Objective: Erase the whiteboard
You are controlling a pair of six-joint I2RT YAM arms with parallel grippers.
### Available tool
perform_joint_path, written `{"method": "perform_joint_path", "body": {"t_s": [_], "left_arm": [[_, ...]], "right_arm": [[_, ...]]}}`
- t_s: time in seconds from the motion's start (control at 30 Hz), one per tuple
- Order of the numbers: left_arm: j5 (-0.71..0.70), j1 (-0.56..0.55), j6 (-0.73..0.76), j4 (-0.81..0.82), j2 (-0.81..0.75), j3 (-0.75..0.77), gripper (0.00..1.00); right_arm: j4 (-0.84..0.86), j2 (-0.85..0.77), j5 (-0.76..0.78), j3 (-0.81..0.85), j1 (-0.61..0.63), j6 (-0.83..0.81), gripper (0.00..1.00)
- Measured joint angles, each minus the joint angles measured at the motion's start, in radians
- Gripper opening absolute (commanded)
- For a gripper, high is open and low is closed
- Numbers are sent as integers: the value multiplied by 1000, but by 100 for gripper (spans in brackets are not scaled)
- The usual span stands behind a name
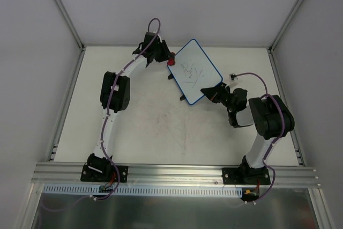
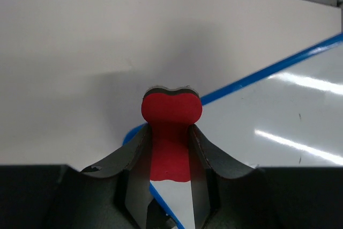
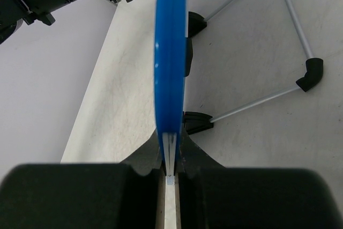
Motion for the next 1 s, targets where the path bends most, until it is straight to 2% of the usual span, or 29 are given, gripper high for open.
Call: {"method": "perform_joint_path", "body": {"t_s": [0.4, 0.7, 0.83, 1.0], "left_arm": [[-9, -155, 250, 15, -45, 19, 0], [51, -245, 415, 15, -84, 16, 0], [40, -264, 446, 15, -88, 17, 0], [43, -254, 407, 11, -88, 19, 0]], "right_arm": [[0, 0, 8, 0, 0, 10, 0], [-1, 0, 9, 0, 0, 12, 0], [-2, 0, 10, 0, 0, 14, 0], [-2, 0, 10, 0, 0, 13, 0]]}}
